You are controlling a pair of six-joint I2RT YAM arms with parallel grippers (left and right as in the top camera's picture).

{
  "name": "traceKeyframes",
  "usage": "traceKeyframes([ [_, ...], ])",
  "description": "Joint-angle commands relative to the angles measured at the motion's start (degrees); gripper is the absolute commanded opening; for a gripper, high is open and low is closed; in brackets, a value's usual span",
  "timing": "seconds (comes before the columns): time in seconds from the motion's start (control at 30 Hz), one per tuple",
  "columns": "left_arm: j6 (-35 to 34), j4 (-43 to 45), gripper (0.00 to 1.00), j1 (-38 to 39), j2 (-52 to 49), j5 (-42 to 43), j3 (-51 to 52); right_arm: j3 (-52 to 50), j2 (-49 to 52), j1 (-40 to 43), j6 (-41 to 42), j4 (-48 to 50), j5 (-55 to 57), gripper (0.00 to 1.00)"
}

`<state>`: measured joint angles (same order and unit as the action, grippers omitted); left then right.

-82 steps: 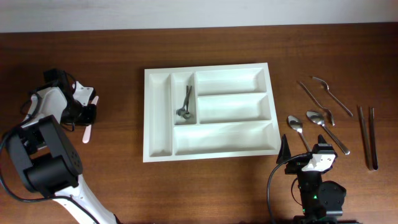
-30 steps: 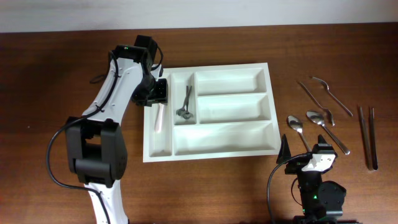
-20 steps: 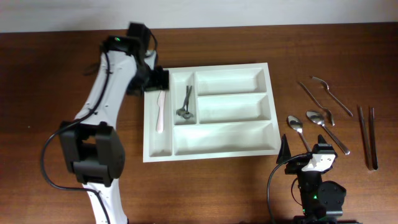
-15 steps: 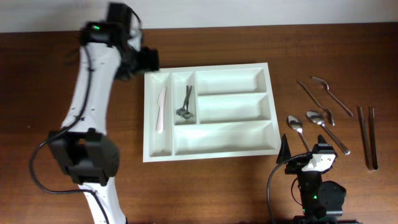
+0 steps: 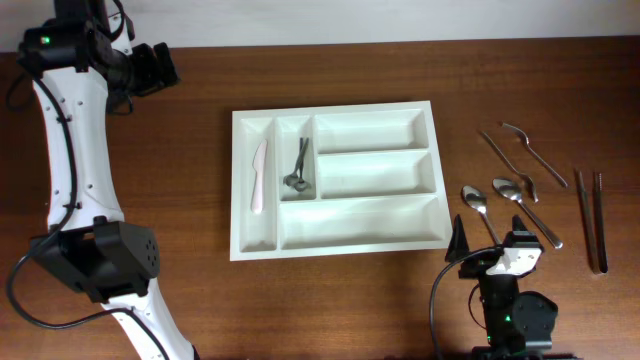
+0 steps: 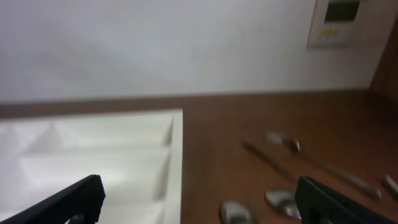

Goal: Pack container
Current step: 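Raise the left arm away and reach the right gripper toward spoons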

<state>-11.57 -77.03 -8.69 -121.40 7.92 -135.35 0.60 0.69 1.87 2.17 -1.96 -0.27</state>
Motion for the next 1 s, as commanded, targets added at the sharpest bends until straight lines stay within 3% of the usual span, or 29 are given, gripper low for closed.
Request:
traceKeyframes([
  [0.0, 0.3, -0.2, 0.99, -0.1, 0.2, -0.2, -0.7, 0.2, -0.4, -0.3, 2.6, 3.4, 0.0, 0.99],
  [0.2, 0.3, -0.2, 0.99, -0.1, 0.2, -0.2, -0.7, 11.9, 3.6, -0.3, 0.3, -2.6, 13.3, 0.99],
  [0.37, 0.3, -0.2, 0.99, -0.1, 0.2, -0.2, -0.7, 29.5, 18.1, -0.3, -8.0, -13.0, 14.7, 0.99],
  [0.53, 0.3, -0.2, 0.99, -0.1, 0.2, -0.2, -0.7, 53.4, 40.3, -0.3, -11.9, -34.9, 14.4, 0.99],
  [0.6, 0.3, -0.2, 0.99, -0.1, 0.2, -0.2, -0.7, 66.2, 53.1, -0.3, -13.1, -49.0, 14.5, 0.99],
  [0.67, 0.3, -0.2, 0.99, -0.1, 0.2, -0.2, -0.7, 72.7, 60.7, -0.3, -13.1, -55.8, 14.5, 0.99],
  [0.77, 0.3, -0.2, 0.99, -0.1, 0.2, -0.2, -0.7, 78.6, 71.4, -0.3, -13.1, -62.0, 14.5, 0.99],
  [0.97, 0.3, -0.2, 0.99, -0.1, 0.2, -0.2, -0.7, 79.0, 84.4, -0.3, -13.1, -61.3, 9.8, 0.99],
])
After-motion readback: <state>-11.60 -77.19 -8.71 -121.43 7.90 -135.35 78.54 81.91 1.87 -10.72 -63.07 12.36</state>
